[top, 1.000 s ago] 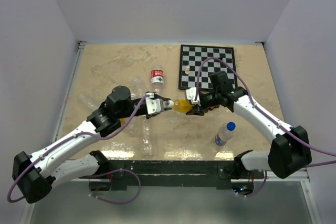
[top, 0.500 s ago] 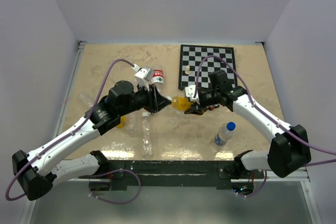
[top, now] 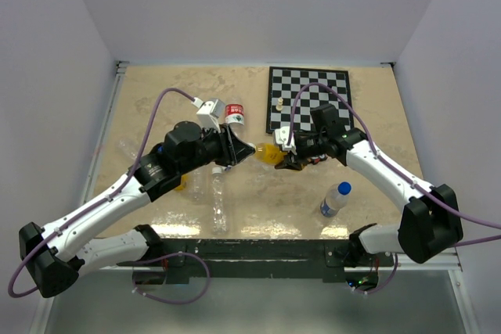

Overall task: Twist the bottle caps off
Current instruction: Unscrew the bottle cap from the plastic bottle.

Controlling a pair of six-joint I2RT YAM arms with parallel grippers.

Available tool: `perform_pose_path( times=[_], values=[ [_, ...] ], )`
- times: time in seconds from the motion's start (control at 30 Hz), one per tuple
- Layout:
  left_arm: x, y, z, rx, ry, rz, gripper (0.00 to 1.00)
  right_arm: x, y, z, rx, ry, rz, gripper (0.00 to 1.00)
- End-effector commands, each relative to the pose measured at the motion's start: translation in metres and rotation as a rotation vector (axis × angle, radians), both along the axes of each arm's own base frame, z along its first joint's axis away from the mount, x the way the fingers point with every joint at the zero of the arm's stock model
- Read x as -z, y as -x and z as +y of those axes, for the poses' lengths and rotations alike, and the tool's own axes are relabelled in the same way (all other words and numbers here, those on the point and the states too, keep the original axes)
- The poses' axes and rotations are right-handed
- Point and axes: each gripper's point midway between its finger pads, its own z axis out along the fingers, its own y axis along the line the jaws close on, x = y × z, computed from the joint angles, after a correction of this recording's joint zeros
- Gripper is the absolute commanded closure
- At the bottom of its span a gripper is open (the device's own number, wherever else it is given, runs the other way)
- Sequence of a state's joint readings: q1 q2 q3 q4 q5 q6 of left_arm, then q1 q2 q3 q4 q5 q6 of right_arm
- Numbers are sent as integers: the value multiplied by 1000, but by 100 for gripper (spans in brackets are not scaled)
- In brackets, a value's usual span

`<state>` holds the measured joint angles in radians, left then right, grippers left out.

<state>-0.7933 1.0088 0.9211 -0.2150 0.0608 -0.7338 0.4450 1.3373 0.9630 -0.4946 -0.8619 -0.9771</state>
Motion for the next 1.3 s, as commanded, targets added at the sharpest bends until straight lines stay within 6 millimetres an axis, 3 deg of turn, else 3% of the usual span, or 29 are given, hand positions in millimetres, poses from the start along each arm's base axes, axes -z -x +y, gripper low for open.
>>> perform_pose_path(
  times=[0.0, 0.43, 0.6, 0.8, 0.9, 1.0, 1.27],
  values=[
    [-23, -25, 19, -154, 39, -78, 100, -6, 3, 0, -33, -10, -23, 100],
    [-28, -21, 26, -147, 28, -130, 98, -7, 3, 0, -35, -12, -26, 100],
    [-28, -20, 27, -140, 16, -140, 77, -7, 3, 0, -35, -13, -27, 100],
    [-33, -17, 32, -113, -19, -215, 28, -8, 3, 0, -35, -13, -28, 100],
    [-38, -12, 38, -90, -45, -291, 10, -7, 3, 0, -35, -11, -30, 100],
    [-42, -6, 47, -59, -98, -378, 1, -7, 3, 0, -36, -12, -28, 100],
    [-44, 9, 59, 95, -298, -620, 0, -7, 3, 0, -37, -11, -28, 100]
  ],
)
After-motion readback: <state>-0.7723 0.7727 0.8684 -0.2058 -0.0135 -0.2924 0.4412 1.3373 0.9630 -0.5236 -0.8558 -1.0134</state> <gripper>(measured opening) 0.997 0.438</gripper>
